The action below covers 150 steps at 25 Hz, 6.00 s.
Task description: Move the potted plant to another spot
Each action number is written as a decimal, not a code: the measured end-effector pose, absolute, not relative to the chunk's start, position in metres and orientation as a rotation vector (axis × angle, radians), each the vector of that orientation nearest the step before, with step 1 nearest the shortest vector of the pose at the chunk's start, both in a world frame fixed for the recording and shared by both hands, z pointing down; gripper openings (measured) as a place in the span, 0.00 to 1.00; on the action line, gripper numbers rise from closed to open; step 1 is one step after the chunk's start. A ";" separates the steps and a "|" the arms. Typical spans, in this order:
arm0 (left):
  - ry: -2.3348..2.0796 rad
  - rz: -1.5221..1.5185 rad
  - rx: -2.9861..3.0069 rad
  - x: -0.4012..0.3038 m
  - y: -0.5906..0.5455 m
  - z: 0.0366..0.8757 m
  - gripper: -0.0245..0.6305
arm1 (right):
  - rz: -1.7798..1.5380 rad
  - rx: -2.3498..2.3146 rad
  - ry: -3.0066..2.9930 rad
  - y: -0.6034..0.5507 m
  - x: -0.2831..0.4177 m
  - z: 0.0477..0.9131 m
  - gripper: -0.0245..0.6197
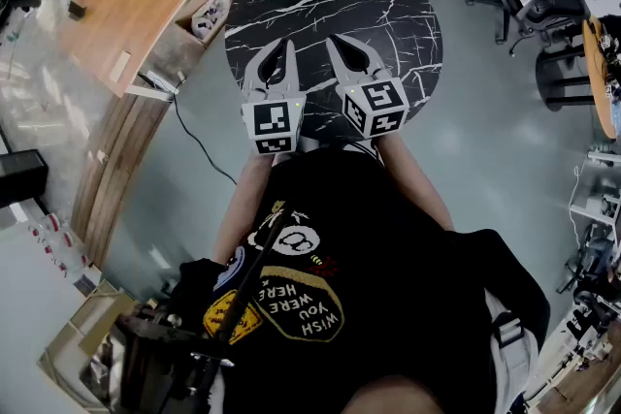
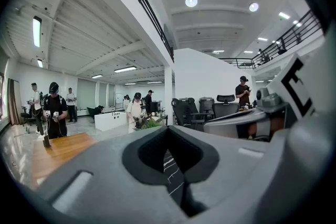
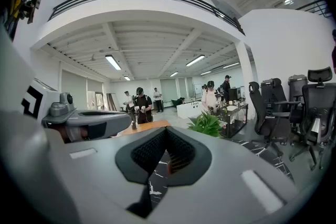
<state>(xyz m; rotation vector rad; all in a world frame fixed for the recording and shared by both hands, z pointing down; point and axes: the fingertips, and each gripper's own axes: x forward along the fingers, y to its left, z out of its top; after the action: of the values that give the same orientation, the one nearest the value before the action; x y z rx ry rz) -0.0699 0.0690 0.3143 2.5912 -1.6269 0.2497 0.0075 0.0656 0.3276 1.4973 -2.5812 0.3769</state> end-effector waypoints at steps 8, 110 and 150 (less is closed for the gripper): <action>-1.613 0.246 2.591 -0.072 0.061 0.318 0.04 | 0.376 1.494 -2.583 0.058 0.003 0.329 0.04; -1.163 0.398 2.515 -0.030 -0.094 0.554 0.04 | 0.418 1.929 -1.947 -0.282 0.189 0.690 0.70; -0.994 0.430 2.591 0.036 -0.059 0.520 0.04 | 0.685 1.970 -1.919 -0.060 0.211 0.641 0.56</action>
<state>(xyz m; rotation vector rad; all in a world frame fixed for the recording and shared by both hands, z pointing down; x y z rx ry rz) 0.0356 -0.0595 0.5198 2.5913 -0.9942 0.4302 0.2110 -0.0595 0.6406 1.9699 -1.9189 0.6848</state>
